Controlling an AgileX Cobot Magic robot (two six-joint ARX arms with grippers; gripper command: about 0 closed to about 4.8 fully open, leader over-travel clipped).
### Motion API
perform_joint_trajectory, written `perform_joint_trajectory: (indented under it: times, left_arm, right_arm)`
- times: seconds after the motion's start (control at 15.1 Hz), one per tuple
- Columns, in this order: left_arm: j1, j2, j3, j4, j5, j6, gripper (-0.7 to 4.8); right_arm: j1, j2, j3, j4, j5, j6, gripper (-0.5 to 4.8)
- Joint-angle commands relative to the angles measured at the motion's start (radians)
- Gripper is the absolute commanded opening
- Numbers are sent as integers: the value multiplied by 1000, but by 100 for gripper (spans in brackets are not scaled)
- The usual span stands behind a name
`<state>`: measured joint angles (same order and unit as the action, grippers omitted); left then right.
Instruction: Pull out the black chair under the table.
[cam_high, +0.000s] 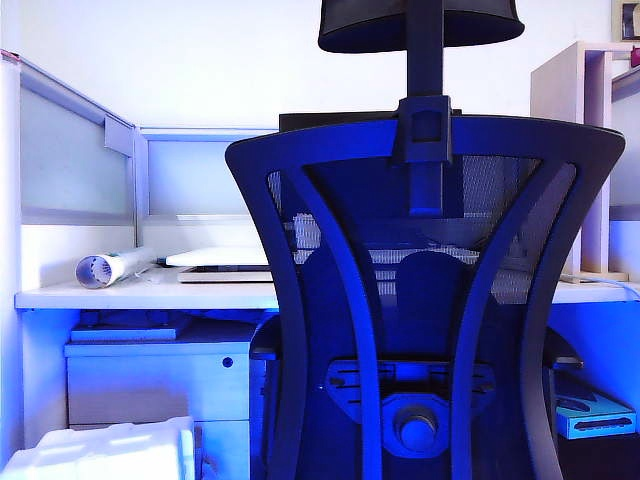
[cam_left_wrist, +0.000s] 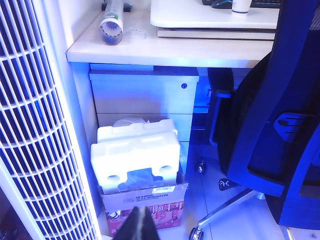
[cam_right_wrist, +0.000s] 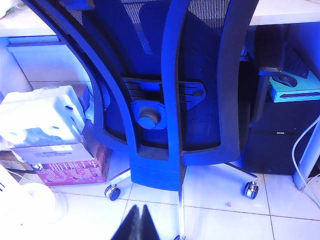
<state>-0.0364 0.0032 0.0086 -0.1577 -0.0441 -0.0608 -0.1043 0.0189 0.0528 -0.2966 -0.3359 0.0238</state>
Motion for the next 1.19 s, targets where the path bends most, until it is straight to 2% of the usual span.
perform_joint_trajectory:
  times: [0.07,0.8,0.93,1.06,1.13,1.19]
  left_arm:
    - [1,0,-2,-13,3,0,-3]
    - [0,0,-2,-13,11,0,-4]
    - [0,0,-1,-13,114,0,-5]
    - [0,0,0,-8,235,0,-5]
    - [0,0,0,-5,266,0,-5]
    - [0,0,0,-2,294,0,-5]
  right_arm:
    - [-2,0,1,16,0,-6,-1]
    - [-1,0,1,17,-7,3,0]
    - [-1,0,1,66,-8,3,0]
    - [-1,0,2,219,-43,66,1]
    - [-1,0,4,285,-45,101,21]
    - [-1,0,6,323,-45,132,75]
